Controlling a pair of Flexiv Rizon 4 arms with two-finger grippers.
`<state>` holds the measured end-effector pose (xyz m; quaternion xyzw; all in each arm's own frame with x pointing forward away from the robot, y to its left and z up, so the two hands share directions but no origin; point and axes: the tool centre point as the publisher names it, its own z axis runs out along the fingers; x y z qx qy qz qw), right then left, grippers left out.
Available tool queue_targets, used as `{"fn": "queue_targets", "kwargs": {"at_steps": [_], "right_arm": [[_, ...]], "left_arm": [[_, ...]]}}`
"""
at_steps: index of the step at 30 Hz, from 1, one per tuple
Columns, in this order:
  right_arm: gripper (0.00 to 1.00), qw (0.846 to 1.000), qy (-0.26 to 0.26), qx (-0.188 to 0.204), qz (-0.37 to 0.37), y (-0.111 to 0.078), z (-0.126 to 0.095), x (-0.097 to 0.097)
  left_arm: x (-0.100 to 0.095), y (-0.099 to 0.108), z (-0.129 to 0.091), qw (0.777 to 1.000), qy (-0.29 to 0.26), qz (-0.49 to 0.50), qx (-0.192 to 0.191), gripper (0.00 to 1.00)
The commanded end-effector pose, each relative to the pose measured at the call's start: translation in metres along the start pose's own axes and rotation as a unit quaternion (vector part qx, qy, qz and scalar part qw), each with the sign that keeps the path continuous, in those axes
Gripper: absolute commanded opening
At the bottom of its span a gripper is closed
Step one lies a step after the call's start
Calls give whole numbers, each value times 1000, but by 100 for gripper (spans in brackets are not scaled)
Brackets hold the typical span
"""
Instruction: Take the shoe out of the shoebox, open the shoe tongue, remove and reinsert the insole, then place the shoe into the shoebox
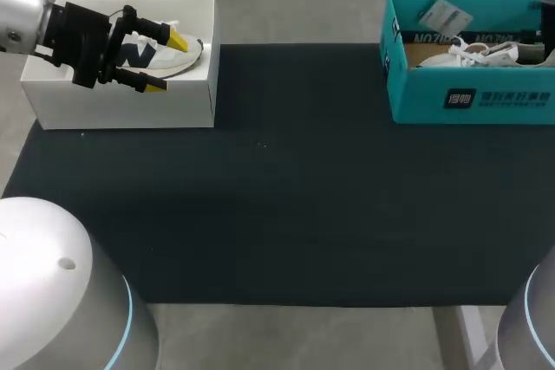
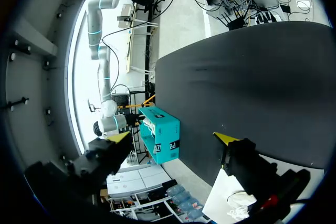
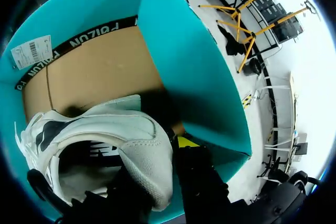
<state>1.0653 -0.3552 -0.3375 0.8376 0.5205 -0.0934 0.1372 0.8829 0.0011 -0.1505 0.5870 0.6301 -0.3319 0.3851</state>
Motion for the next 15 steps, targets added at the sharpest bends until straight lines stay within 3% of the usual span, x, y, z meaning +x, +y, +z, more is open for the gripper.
{"fn": "queue_targets", "kwargs": {"at_steps": [1, 15], "right_arm": [[0, 1000, -2, 4, 2, -1, 14, 5], [0, 1000, -12, 11, 9, -2, 35, 7]], "left_arm": [[0, 1, 0, 1000, 2, 0, 1, 100], [0, 1, 0, 1000, 2, 0, 1, 100]]}}
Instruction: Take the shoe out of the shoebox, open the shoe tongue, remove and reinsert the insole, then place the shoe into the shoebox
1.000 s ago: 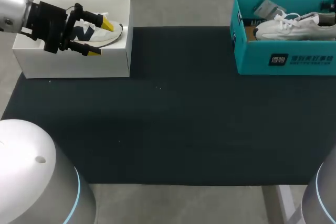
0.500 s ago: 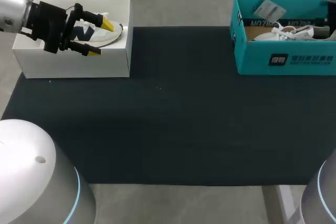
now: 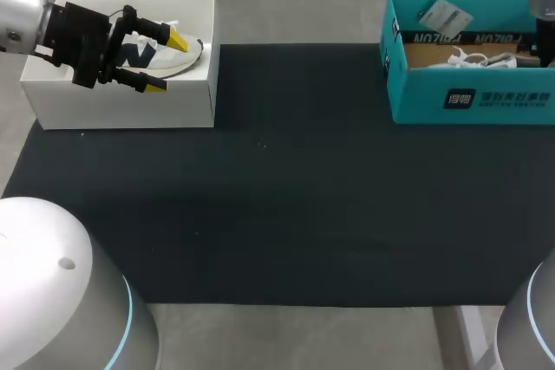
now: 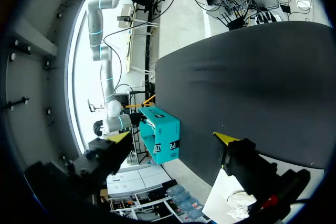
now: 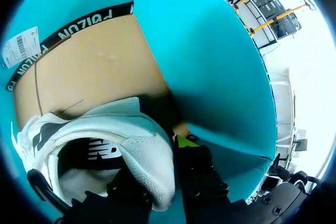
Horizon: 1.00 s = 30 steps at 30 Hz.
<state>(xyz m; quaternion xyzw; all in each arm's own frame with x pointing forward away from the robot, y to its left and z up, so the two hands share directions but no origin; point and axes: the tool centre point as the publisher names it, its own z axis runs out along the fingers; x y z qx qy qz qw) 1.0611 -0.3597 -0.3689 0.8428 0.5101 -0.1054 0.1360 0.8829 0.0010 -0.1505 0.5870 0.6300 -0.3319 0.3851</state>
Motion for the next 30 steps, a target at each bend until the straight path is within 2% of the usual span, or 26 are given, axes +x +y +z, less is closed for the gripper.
{"fn": "queue_targets", "kwargs": {"at_steps": [1, 2, 4, 5, 6, 12, 21, 25, 30], "right_arm": [[6, 1000, -1, 2, 0, 4, 3, 4], [29, 1000, 1, 1, 3, 4, 2, 4], [64, 1000, 2, -1, 5, 3, -3, 3], [89, 1000, 3, -4, 8, 4, -7, 2], [100, 1000, 3, -6, 8, 3, -11, 1], [100, 999, 15, -26, 17, 3, -41, -6], [100, 997, 47, -65, 18, 1, -106, -7], [100, 994, 78, -78, 21, 2, -133, -6], [100, 989, 127, -73, 6, -4, -166, -2]], "left_arm": [[0, 1, 0, 1000, 2, 0, 1, 100], [0, 1, 0, 1000, 2, 0, 1, 100], [0, 1, 0, 1000, 2, 0, 1, 100], [0, 1, 0, 1000, 2, 0, 1, 100], [0, 1, 0, 1000, 2, 0, 1, 100], [0, 1, 0, 1000, 2, 0, 1, 100], [0, 1, 0, 1000, 2, 0, 1, 100], [0, 1, 0, 1000, 2, 0, 1, 100], [0, 1, 0, 1000, 2, 0, 1, 100]]}}
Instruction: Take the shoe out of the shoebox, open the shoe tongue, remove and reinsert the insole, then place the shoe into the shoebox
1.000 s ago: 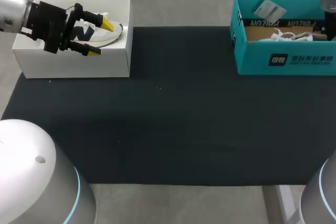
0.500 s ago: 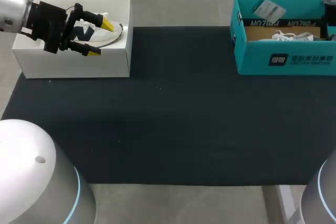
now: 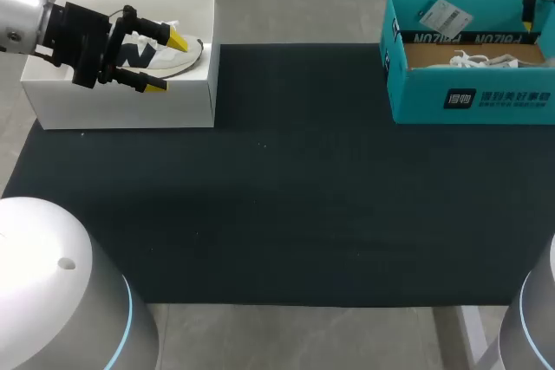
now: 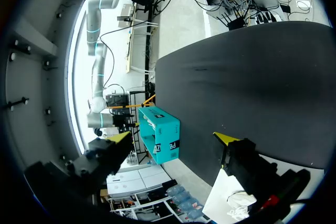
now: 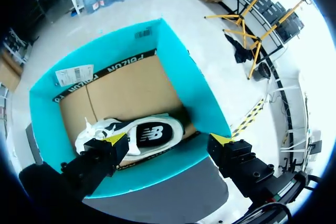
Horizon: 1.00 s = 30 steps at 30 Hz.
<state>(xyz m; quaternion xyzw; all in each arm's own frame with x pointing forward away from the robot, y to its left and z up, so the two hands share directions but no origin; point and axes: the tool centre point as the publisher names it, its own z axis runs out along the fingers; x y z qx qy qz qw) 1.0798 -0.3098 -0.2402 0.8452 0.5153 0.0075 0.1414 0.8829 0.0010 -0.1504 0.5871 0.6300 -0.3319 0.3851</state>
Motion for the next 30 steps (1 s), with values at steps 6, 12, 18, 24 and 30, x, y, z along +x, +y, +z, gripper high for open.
{"fn": "queue_targets", "kwargs": {"at_steps": [6, 12, 18, 24, 30], "right_arm": [[100, 996, 81, -2, -29, -30, -63, 7], [100, 994, 99, 5, -43, -61, -72, 23], [100, 994, 101, 16, -46, -77, -69, 32], [100, 994, 101, 16, -46, -77, -69, 32], [100, 994, 101, 16, -46, -77, -69, 32]], "left_arm": [[0, 1, 0, 1000, 2, 0, 1, 100], [0, 1, 0, 1000, 2, 0, 1, 100], [0, 1, 0, 1000, 2, 0, 1, 100], [0, 1, 0, 1000, 2, 0, 1, 100], [2, 5, 1, 1000, 12, 15, -9, 100]]}}
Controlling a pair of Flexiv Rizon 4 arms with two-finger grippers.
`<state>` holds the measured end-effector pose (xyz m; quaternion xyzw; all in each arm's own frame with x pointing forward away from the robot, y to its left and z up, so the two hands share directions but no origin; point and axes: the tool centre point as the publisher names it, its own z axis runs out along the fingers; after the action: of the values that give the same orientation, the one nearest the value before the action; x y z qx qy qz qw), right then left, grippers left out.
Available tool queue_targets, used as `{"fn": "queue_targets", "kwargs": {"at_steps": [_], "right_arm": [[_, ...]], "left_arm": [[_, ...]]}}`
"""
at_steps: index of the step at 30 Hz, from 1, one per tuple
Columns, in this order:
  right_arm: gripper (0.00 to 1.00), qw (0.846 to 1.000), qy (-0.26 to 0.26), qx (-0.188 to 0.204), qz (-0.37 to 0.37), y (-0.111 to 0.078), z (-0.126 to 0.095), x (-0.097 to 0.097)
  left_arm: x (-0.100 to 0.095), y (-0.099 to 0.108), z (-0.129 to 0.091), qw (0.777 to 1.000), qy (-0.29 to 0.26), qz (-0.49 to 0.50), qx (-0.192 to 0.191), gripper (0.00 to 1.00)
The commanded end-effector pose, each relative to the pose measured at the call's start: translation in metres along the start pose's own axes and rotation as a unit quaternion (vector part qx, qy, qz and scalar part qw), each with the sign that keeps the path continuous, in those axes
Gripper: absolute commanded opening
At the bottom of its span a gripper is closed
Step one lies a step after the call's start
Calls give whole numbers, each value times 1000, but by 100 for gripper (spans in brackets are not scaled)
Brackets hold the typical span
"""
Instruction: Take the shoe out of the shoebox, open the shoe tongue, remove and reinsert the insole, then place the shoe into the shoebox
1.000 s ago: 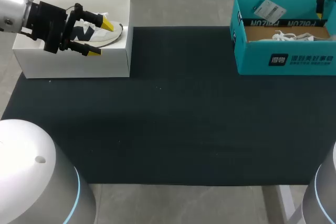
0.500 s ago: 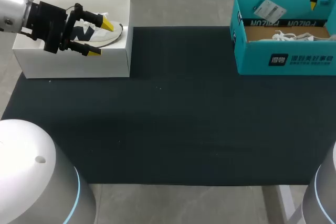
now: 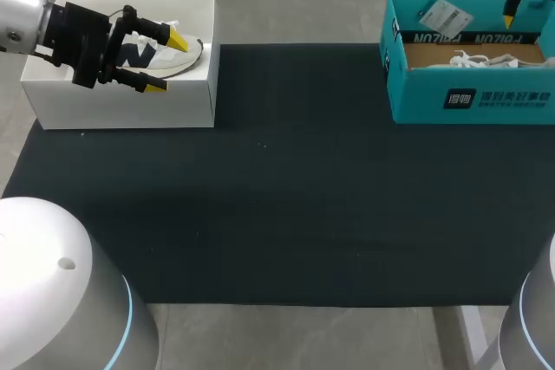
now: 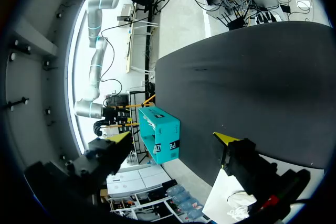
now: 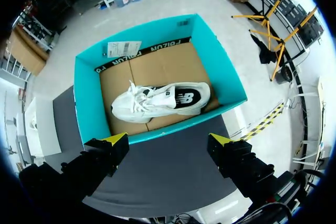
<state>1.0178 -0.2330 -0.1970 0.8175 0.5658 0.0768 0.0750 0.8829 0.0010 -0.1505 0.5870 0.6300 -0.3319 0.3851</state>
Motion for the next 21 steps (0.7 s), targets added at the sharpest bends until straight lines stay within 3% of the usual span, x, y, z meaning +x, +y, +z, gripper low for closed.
{"fn": "queue_targets", "kwargs": {"at_steps": [1, 2, 12, 21], "right_arm": [[100, 1000, 0, -1, 1, -1, 0, 0], [100, 1000, 0, -1, 1, -1, 0, 0], [100, 1000, 0, -1, 1, -1, 0, 0], [100, 1000, 0, -1, 1, -1, 0, 0]], "left_arm": [[6, 10, 3, 999, 25, 29, -22, 100], [12, 16, 4, 997, 43, 53, -40, 100], [63, 61, 0, 980, 156, 126, -7, 100], [83, 112, -16, 956, 238, 173, -4, 100]]}}
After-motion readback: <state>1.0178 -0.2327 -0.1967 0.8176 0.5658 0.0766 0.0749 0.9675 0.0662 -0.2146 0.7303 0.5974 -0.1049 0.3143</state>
